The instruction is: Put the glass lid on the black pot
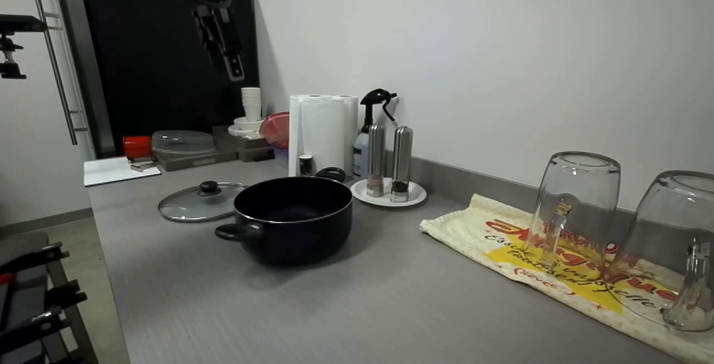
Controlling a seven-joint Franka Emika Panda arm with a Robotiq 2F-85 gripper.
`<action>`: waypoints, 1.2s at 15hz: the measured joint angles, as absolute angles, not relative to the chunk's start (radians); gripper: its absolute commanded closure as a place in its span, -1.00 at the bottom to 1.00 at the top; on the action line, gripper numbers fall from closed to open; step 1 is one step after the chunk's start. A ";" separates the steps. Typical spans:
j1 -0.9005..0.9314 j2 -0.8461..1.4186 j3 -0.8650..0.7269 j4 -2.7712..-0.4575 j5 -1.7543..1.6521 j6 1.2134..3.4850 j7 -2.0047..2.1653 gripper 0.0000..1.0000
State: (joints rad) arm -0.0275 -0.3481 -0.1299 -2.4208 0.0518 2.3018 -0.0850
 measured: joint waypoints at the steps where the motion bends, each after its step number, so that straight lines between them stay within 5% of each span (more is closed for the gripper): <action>1: -0.015 -0.332 -0.125 -2.410 0.056 2.315 -0.099 -1.00; 18: 0.146 0.182 0.156 -2.017 0.382 2.404 -0.534 -1.00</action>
